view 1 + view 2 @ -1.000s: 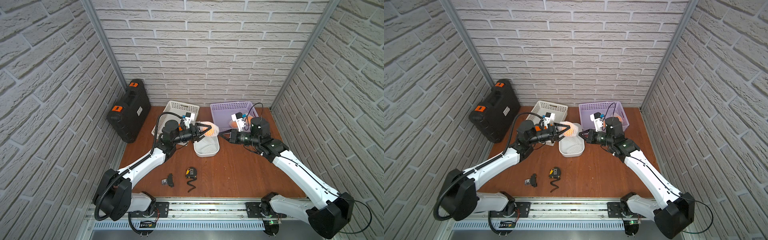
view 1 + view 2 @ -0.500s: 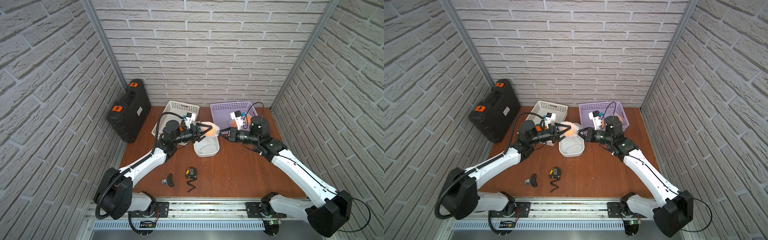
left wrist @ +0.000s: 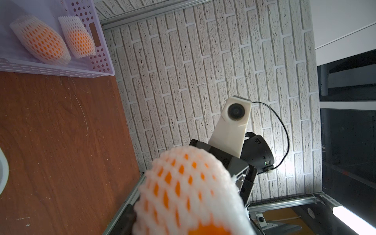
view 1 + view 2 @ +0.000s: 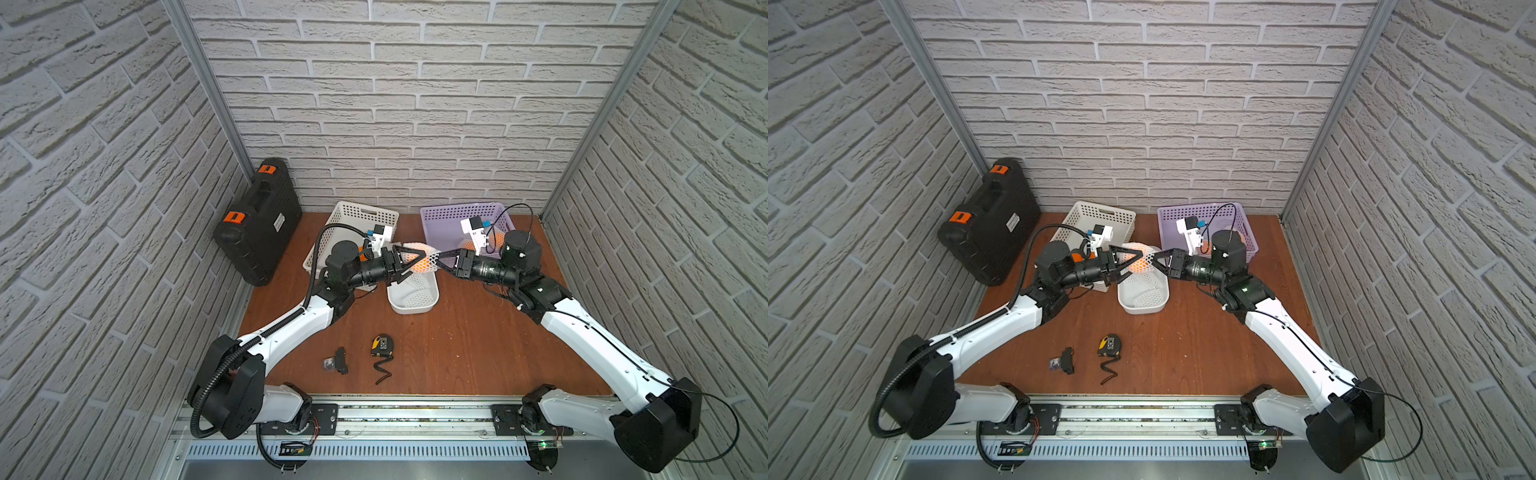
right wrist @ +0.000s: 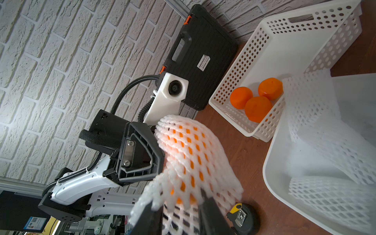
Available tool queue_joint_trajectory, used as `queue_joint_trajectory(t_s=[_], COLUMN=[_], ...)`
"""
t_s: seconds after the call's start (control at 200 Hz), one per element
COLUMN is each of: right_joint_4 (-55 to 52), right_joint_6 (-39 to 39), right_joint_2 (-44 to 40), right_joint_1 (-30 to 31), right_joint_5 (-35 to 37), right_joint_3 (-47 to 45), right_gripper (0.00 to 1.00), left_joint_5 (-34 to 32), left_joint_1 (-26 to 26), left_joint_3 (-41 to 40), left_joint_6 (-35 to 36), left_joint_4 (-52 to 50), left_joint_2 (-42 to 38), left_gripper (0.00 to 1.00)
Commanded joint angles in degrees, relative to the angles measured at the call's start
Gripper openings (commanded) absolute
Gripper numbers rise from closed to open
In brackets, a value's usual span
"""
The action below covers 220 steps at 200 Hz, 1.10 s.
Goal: Remove foam nets from oranges
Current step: Remove the foam net from the orange.
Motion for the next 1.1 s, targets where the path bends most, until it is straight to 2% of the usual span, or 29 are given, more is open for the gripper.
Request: queue_joint_trajectory(t_s=[0.0,0.15,0.365,0.535,0.71,0.935,1.095], right_joint_4=[5.02,6.82,9.55,10.63,10.70,12.49,12.94], right_joint_6=[1.71,2.75,3.89,4.28,4.46,5.38,5.32], right_joint_2=[0.31,0.98,1.01,1.60,0.21,-0.16,-0.03], right_joint_1=[0.59,0.74,0.89,1.16,1.21,1.16,1.15], right_joint_5=[-1.33,-1.72,-2.01,-2.84,-2.65,-2.42,-1.74], right_joint_3=[-1.62,-2.37,-2.56,-2.53,-3.16,-3.61,-4.22], right_gripper=[0.34,0.37,0.46,0.51,0.55,0.59,0.55], left_joint_5=[0.31,0.78,2.06,2.07,1.72,1.76,1.80], left_joint_1=[-0.38,-0.44,-1.54,-2.03,-1.98,-2.03,-2.09], left_joint_3=[0.05,-0.27,0.59,0.76,1.26,1.46,1.69], left_joint_6=[-1.01,-2.73,-2.81,-2.97,-0.18,0.06,0.42], left_joint_4=[5.31,8.17,8.16,8.52,4.27,3.67,2.99], left_joint_2=[-0.42,-0.01,1.14,1.84,1.17,1.32,0.91], left_gripper=[0.56,0.58,0.61,0.52,0.52,0.63,0.75])
